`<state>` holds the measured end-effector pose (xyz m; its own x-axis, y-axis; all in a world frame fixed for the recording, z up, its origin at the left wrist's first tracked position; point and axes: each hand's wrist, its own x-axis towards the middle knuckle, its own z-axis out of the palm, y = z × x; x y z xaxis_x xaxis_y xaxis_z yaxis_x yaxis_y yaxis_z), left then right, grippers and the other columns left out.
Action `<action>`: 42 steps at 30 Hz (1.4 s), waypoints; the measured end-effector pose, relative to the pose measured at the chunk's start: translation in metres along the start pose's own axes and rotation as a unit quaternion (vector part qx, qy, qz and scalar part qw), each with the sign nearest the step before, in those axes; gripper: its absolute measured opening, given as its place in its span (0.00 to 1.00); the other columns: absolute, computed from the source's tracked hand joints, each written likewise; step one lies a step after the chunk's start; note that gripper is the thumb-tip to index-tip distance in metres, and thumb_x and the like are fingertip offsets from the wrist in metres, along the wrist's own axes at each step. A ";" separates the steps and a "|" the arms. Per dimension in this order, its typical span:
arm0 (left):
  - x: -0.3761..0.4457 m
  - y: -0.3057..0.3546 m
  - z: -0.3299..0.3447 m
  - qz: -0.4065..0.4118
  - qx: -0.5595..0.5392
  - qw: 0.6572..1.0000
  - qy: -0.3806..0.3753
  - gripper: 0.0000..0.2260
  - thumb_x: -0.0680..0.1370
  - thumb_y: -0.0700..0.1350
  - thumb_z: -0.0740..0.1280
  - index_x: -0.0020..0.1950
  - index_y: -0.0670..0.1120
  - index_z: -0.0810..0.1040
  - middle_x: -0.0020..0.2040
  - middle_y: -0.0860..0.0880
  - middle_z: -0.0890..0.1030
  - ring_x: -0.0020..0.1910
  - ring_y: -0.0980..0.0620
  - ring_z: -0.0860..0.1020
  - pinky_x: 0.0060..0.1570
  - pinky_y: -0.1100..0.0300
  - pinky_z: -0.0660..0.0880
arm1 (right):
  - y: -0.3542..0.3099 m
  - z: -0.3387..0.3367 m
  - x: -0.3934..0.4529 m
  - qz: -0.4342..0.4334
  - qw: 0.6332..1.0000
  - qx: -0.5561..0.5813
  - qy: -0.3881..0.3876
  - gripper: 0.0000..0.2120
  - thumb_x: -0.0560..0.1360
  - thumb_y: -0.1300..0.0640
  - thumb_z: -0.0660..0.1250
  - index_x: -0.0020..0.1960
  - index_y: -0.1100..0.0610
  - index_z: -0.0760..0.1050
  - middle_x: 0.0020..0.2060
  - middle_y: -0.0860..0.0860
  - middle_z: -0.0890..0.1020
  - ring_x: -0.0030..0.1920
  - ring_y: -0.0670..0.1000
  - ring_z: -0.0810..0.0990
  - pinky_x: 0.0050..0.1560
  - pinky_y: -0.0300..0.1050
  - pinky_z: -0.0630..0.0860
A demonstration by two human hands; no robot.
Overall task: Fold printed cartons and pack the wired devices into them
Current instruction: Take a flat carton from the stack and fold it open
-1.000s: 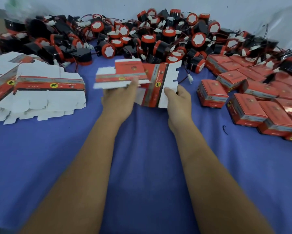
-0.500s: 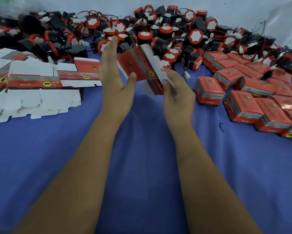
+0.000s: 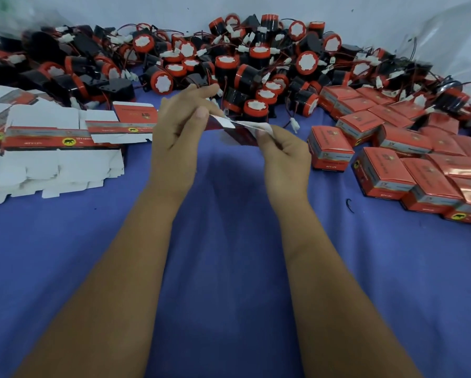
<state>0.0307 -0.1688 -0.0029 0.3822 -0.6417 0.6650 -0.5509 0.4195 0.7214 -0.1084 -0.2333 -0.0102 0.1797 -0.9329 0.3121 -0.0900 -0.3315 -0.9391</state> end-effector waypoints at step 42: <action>0.006 0.006 -0.013 0.008 0.116 0.986 -0.124 0.09 0.79 0.38 0.67 0.50 0.54 0.80 0.67 0.57 0.74 0.69 0.58 0.71 0.69 0.64 0.65 | -0.014 -0.021 0.008 -0.112 0.987 -0.118 0.009 0.08 0.78 0.59 0.67 0.54 0.55 0.83 0.48 0.46 0.80 0.51 0.43 0.77 0.52 0.33 0.74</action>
<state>0.0396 -0.1619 0.0077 0.1955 -0.7849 0.5880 -0.7206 0.2917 0.6290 -0.1259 -0.2387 0.0086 0.2037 -0.8346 0.5119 -0.2761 -0.5506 -0.7878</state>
